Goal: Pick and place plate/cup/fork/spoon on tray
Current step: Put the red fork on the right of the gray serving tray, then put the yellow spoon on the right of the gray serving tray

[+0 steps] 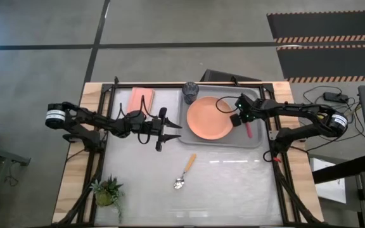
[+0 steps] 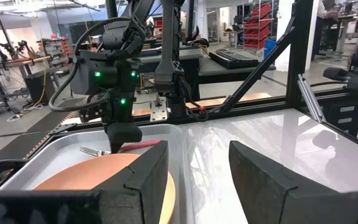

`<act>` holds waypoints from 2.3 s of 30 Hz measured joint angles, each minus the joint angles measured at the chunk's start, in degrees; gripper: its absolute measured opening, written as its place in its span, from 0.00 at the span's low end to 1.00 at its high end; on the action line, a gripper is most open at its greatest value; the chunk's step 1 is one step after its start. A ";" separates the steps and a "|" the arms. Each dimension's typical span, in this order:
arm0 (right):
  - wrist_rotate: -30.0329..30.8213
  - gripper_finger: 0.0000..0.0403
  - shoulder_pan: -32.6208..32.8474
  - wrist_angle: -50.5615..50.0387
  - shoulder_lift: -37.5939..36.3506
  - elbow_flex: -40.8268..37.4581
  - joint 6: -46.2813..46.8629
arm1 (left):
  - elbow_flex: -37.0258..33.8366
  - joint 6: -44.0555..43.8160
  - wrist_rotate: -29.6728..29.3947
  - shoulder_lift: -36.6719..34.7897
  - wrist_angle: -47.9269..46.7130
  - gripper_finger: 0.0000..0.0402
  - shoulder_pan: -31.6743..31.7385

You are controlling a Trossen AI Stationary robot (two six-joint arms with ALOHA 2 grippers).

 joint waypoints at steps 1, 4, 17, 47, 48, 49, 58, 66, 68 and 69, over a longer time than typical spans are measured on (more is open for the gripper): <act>1.02 0.02 0.00 -0.18 0.00 0.00 0.34 | 0.00 0.00 0.00 0.00 0.00 0.38 0.00; 2.51 0.02 -0.08 -0.23 0.00 0.00 1.77 | 0.00 0.00 0.00 0.00 0.00 0.38 0.00; 3.83 0.02 -1.73 -0.96 -2.04 0.46 3.66 | 0.00 0.00 0.01 0.00 0.02 0.38 0.00; -1.03 0.02 43.60 35.04 -7.42 4.09 -19.82 | -1.05 5.29 -0.02 -16.62 -0.23 0.38 0.24; -1.03 0.02 44.02 35.15 -5.93 4.94 -19.79 | -1.07 5.18 -0.04 -16.83 -1.12 0.38 0.24; -1.03 0.02 44.36 35.11 -4.32 5.76 -19.79 | -1.09 4.97 -0.04 -16.90 -1.73 0.38 0.24; -11.03 0.02 45.20 35.11 10.45 15.68 -26.84 | -1.11 4.44 -0.11 -16.85 -2.58 0.38 0.28; -16.08 0.12 45.25 34.12 20.67 23.60 -29.37 | -1.11 4.42 -0.13 -16.81 -3.04 0.38 0.28; -16.17 0.18 45.44 33.61 22.53 25.42 -30.80 | -1.11 4.39 -0.13 -16.81 -3.06 0.38 0.28; -16.26 0.21 45.59 32.90 23.34 26.23 -31.54 | -1.11 4.39 -0.13 -16.81 -3.06 0.38 0.28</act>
